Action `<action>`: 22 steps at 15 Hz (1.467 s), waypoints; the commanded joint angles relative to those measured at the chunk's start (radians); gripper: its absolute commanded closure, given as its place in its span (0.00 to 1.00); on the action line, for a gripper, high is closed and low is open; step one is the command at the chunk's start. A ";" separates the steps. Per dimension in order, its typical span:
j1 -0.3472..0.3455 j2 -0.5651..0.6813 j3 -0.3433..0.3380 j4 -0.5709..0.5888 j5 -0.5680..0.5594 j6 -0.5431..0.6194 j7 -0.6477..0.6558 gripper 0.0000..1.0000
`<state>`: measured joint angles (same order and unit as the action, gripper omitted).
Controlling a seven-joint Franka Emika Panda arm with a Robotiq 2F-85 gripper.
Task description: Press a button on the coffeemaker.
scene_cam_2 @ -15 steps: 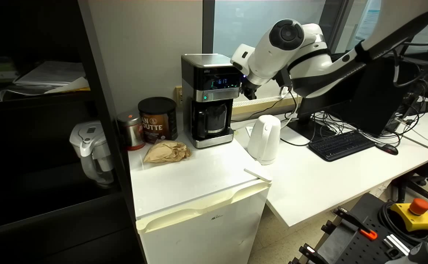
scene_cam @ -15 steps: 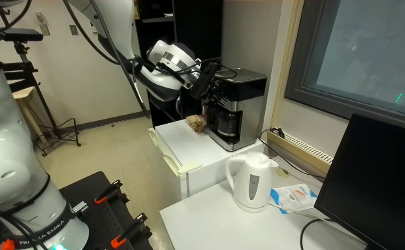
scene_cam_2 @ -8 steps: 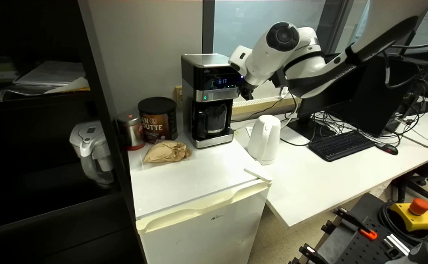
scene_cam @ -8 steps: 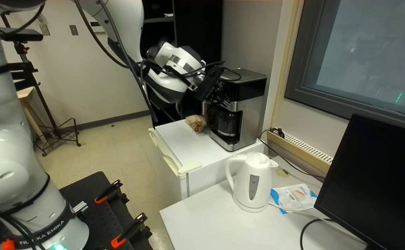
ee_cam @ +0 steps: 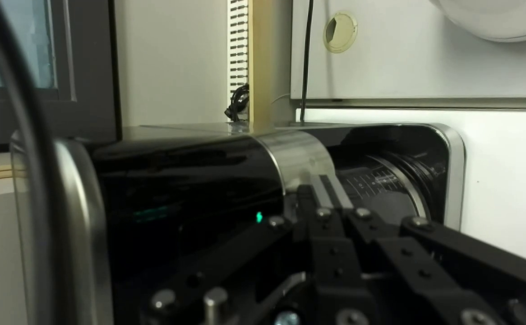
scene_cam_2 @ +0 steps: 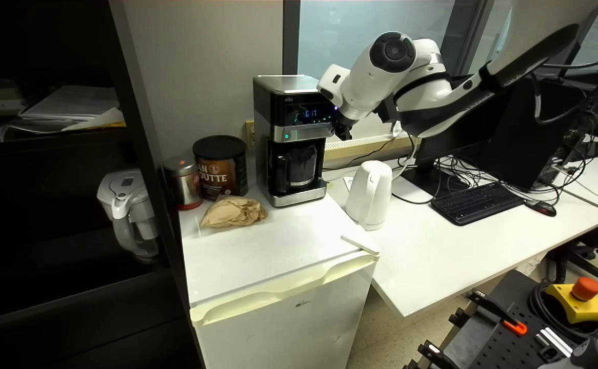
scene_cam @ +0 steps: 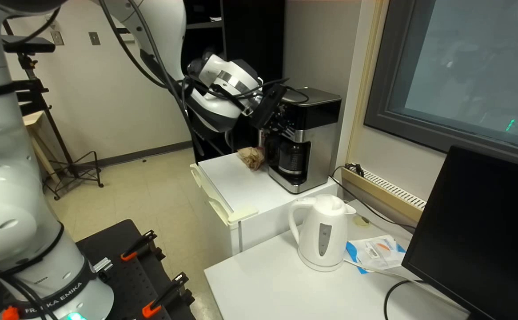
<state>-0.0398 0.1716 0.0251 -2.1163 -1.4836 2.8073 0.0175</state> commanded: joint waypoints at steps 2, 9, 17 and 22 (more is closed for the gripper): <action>-0.001 0.012 0.004 0.017 0.007 0.015 -0.037 1.00; 0.019 -0.020 0.014 -0.015 -0.084 -0.007 0.003 1.00; 0.037 -0.037 0.015 -0.027 -0.209 -0.037 0.076 1.00; 0.037 -0.018 0.015 -0.005 -0.228 -0.048 0.094 1.00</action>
<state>-0.0105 0.1601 0.0373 -2.1220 -1.6823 2.7844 0.0785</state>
